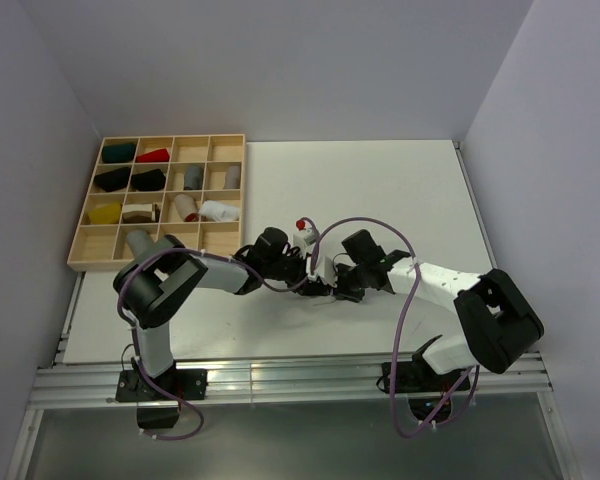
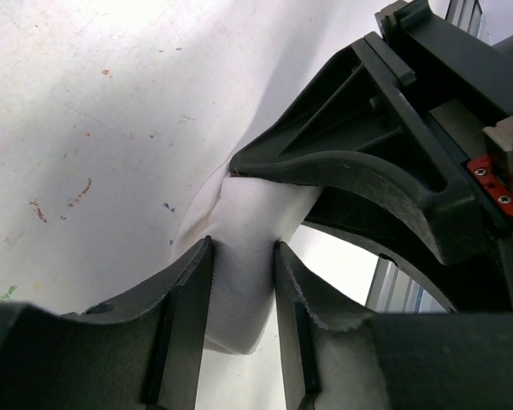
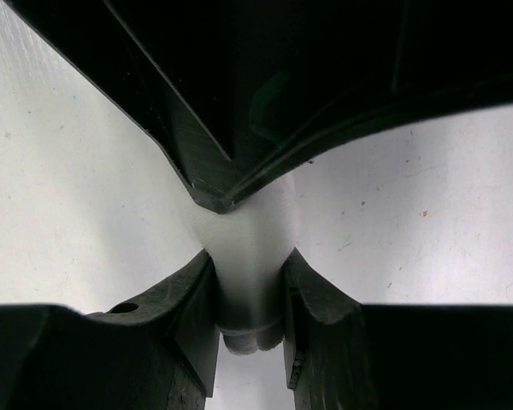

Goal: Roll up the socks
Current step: Roll the sock at the center of the board.

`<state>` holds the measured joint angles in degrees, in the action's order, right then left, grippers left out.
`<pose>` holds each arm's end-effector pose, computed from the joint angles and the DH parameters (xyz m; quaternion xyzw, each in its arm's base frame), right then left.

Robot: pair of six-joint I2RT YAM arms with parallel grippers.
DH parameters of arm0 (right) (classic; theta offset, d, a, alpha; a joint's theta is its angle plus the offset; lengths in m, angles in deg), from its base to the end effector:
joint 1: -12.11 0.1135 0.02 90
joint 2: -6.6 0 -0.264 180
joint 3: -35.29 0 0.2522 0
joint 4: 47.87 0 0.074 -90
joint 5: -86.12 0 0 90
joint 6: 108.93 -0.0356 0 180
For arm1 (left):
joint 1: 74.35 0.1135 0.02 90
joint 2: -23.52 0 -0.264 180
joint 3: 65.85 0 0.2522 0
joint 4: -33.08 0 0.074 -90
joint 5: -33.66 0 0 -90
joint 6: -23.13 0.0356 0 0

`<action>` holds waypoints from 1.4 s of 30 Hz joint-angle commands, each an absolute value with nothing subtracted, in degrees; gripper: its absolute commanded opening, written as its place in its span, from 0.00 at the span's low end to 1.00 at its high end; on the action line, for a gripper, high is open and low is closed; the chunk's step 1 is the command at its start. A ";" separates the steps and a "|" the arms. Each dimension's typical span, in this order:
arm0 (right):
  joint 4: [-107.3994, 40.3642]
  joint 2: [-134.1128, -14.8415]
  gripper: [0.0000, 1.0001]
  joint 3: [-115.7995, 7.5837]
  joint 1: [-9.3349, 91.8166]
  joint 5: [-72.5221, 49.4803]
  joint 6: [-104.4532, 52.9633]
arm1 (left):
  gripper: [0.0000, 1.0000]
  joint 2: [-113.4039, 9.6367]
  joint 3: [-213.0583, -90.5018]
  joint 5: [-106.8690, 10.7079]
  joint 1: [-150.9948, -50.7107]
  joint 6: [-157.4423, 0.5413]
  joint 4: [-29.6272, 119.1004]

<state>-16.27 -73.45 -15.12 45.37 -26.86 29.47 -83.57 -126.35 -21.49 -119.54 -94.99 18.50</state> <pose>0.1972 0.1460 0.1552 -0.6581 0.6859 0.1592 0.2667 0.2382 -0.2686 0.1279 0.2674 0.8037 -0.4862 0.2147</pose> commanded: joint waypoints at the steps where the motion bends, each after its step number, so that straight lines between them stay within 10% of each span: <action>1: -16.80 -74.69 0.00 -14.95 45.78 -23.30 29.23 | 0.41 -82.56 -125.49 -22.77 -119.00 -93.24 22.40; 23: -16.19 -75.92 0.00 -15.74 45.78 -22.69 29.23 | 0.51 -77.38 -120.75 -24.61 -115.75 -92.71 18.98; 42: -9.33 -82.16 0.00 -22.24 45.69 -25.76 28.35 | 0.51 -50.85 -101.32 -50.51 -114.86 -95.71 5.18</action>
<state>-14.39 -79.20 -20.67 45.83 -26.05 28.68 -54.71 -103.34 -41.07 -112.81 -98.75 10.11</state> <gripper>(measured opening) 0.349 0.506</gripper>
